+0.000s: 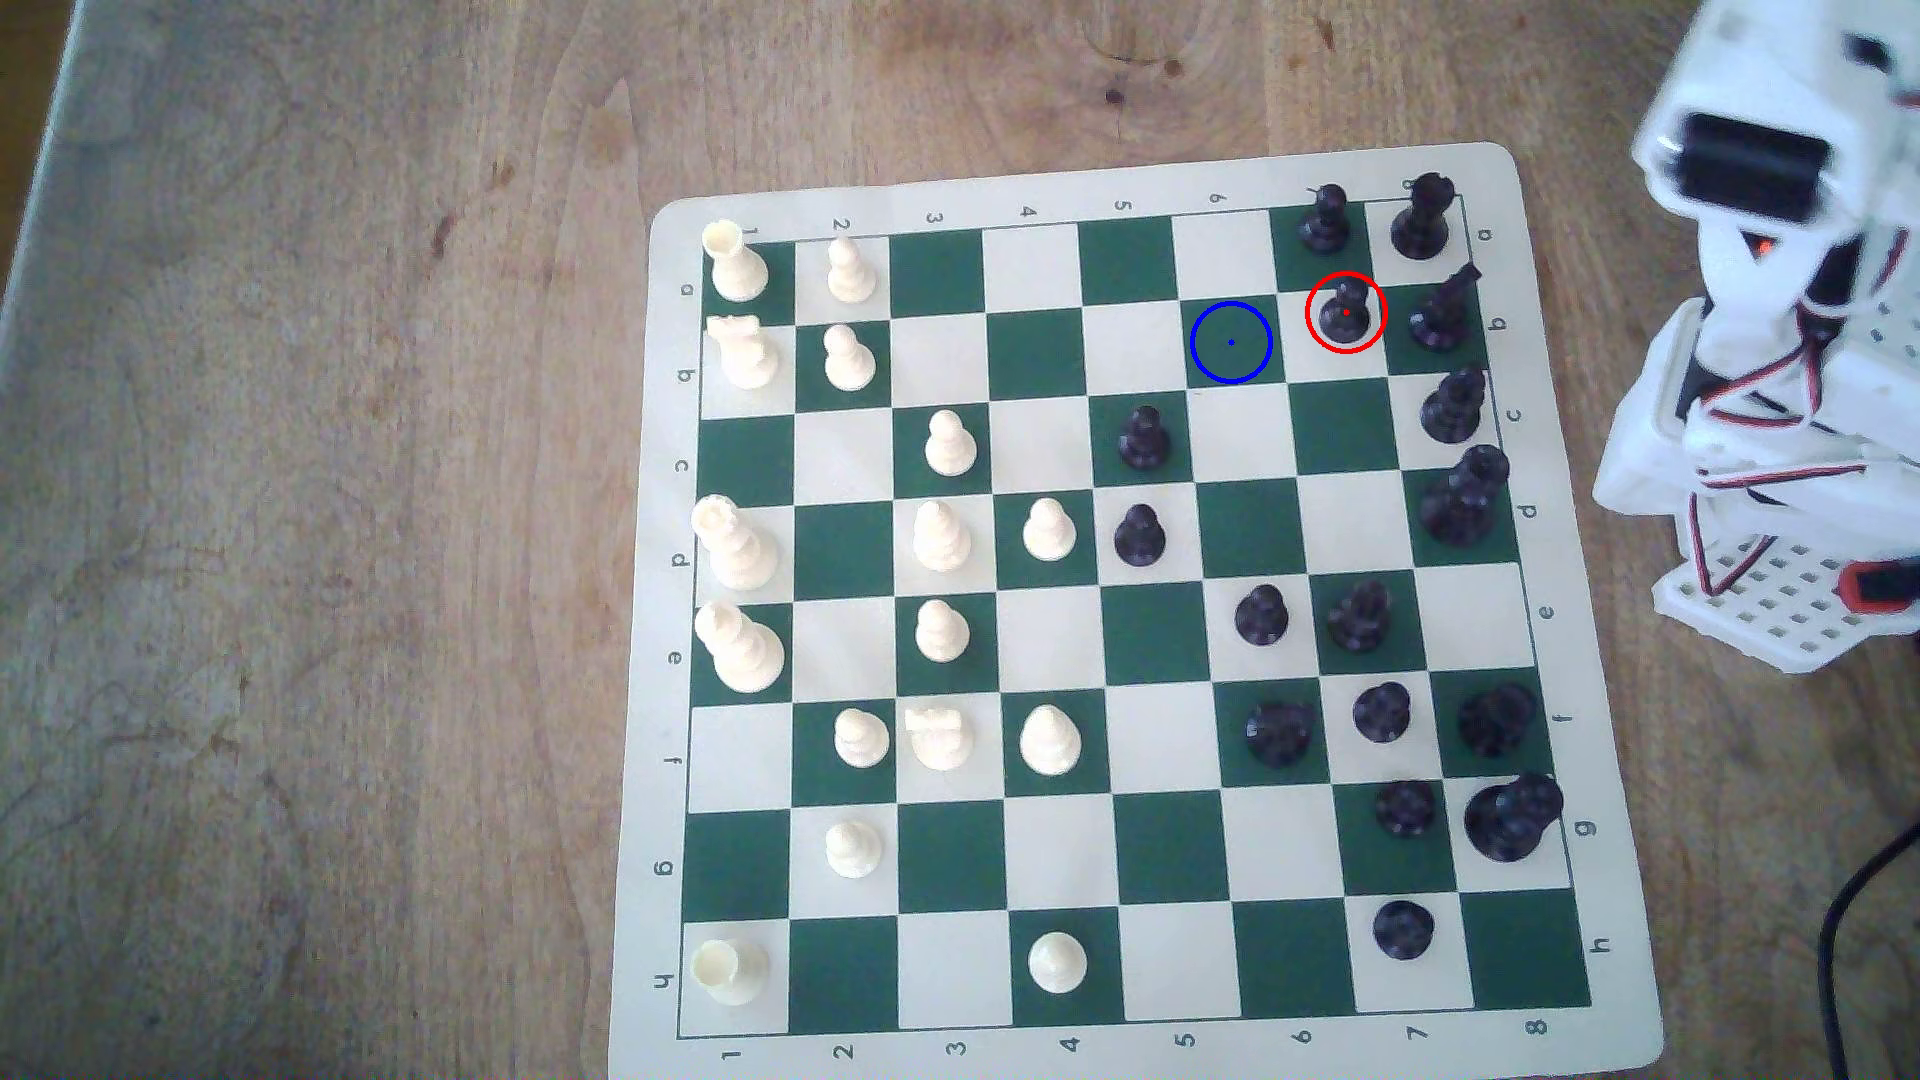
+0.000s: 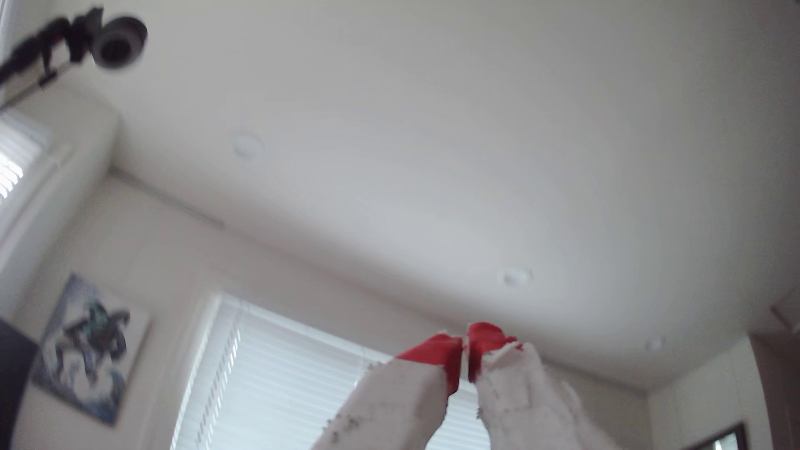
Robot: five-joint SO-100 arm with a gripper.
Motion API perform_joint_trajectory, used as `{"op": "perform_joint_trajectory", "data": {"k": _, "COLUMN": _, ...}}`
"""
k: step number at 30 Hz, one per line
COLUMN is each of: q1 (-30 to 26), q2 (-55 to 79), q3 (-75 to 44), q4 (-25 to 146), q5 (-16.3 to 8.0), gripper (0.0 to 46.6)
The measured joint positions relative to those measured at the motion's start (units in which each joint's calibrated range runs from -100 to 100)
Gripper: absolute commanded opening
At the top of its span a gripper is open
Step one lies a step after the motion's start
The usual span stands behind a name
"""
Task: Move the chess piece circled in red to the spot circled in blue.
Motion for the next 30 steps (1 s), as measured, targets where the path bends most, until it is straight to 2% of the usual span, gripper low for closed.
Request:
{"op": "perform_joint_trajectory", "data": {"k": 4, "q1": 4.65, "q2": -0.34, "q3": -5.24, "q4": 17.13, "q5": 0.00, "gripper": 0.2}}
{"op": "perform_joint_trajectory", "data": {"k": 9, "q1": 11.73, "q2": -0.59, "q3": -12.11, "q4": 53.23, "q5": 0.00, "gripper": 0.2}}
{"op": "perform_joint_trajectory", "data": {"k": 12, "q1": 13.35, "q2": -0.34, "q3": -14.73, "q4": 66.45, "q5": -0.34, "gripper": 0.3}}
{"op": "perform_joint_trajectory", "data": {"k": 13, "q1": 14.16, "q2": -0.50, "q3": -16.36, "q4": 75.30, "q5": -1.81, "gripper": 0.3}}
{"op": "perform_joint_trajectory", "data": {"k": 15, "q1": 14.68, "q2": -0.17, "q3": -17.71, "q4": 82.23, "q5": -3.08, "gripper": 0.3}}
{"op": "perform_joint_trajectory", "data": {"k": 18, "q1": 13.35, "q2": 4.78, "q3": -21.42, "q4": 93.86, "q5": -6.69, "gripper": 0.3}}
{"op": "perform_joint_trajectory", "data": {"k": 24, "q1": 12.68, "q2": 12.48, "q3": -24.13, "q4": 105.02, "q5": -9.57, "gripper": 0.6}}
{"op": "perform_joint_trajectory", "data": {"k": 28, "q1": 11.28, "q2": 22.71, "q3": -29.19, "q4": 108.92, "q5": -11.38, "gripper": 1.1}}
{"op": "perform_joint_trajectory", "data": {"k": 30, "q1": 10.62, "q2": 26.81, "q3": -31.99, "q4": 111.00, "q5": -12.36, "gripper": 3.6}}
